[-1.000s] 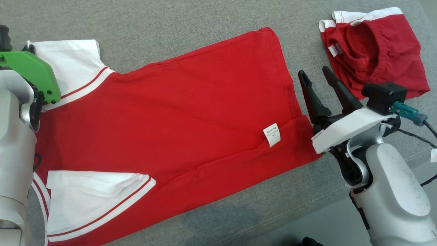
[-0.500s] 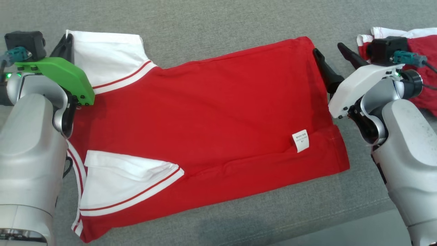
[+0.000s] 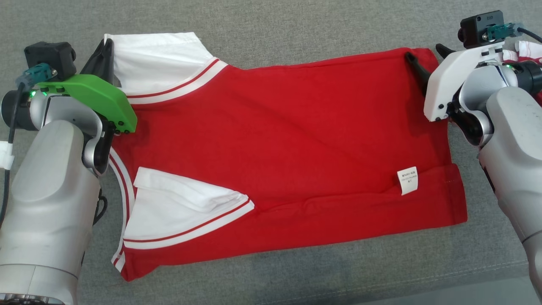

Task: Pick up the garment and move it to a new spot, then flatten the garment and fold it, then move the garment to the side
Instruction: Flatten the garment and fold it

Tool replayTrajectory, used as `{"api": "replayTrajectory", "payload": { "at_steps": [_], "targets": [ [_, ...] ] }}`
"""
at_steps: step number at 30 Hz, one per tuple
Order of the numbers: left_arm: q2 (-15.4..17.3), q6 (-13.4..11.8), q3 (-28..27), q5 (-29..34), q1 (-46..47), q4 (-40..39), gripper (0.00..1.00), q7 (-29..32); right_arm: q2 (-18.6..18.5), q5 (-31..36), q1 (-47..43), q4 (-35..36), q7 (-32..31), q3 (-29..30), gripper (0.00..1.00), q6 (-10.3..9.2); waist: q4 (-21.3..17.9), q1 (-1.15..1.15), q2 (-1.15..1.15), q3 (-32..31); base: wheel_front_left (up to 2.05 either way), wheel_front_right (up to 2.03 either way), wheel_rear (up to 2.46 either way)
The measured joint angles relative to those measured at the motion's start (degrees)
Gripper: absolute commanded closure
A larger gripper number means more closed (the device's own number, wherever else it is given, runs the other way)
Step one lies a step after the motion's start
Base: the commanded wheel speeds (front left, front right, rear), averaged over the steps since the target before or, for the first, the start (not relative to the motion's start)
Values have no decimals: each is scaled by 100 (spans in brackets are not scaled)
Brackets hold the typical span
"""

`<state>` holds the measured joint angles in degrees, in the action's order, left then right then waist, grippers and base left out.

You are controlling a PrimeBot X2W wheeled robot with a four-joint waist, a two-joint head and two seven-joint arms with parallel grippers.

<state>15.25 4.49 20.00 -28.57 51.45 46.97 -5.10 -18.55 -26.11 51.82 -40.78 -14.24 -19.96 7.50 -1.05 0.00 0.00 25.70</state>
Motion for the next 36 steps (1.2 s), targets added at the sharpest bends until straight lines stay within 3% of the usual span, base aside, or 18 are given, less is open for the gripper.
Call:
{"api": "replayTrajectory", "payload": {
  "at_steps": [7, 9, 11, 15, 16, 17, 27, 32, 36],
  "targets": [
    [3, -75, 8, -46, -46, -252, 100, 80, -41, -129, 341, -489, -131, -267, 2, -1, 68, 0, 0, 90, 0, 0, 0],
    [11, -96, 11, -48, -80, -311, 100, 101, -51, -194, 392, -538, -120, -335, 20, 0, 67, 0, 0, 100, 0, 0, 0],
    [25, -108, 10, -63, -121, -371, 100, 111, -55, -257, 427, -580, -94, -430, 55, 0, 60, 0, 0, 106, 0, 0, 0],
    [62, -153, 9, -85, -166, -461, 100, 159, -75, -383, 495, -633, -85, -630, 81, 0, 38, 0, 0, 114, 0, 0, 0],
    [76, -156, 8, -101, -176, -491, 100, 176, -80, -407, 511, -646, -78, -682, 96, 0, 32, 0, 0, 114, 0, 0, 0],
    [87, -165, 8, -108, -181, -517, 100, 180, -90, -408, 534, -657, -71, -728, 100, 3, 25, 0, 0, 115, 0, 0, 0],
    [182, -194, -19, -168, -353, -853, 100, -34, -120, -611, 608, -583, 598, -924, 100, 4, -20, 0, 0, -31, 0, 0, 0],
    [287, -174, -133, -360, -968, -1537, 100, -204, -296, -971, 137, 26, 1120, -1050, 100, 3, -49, 0, 0, -263, 0, 0, 0],
    [433, -353, -259, -458, -1643, -2267, 100, -230, -531, -1199, -369, 570, 1412, -1013, 100, 3, -55, 0, 0, -440, 0, 0, 0]
  ]
}}
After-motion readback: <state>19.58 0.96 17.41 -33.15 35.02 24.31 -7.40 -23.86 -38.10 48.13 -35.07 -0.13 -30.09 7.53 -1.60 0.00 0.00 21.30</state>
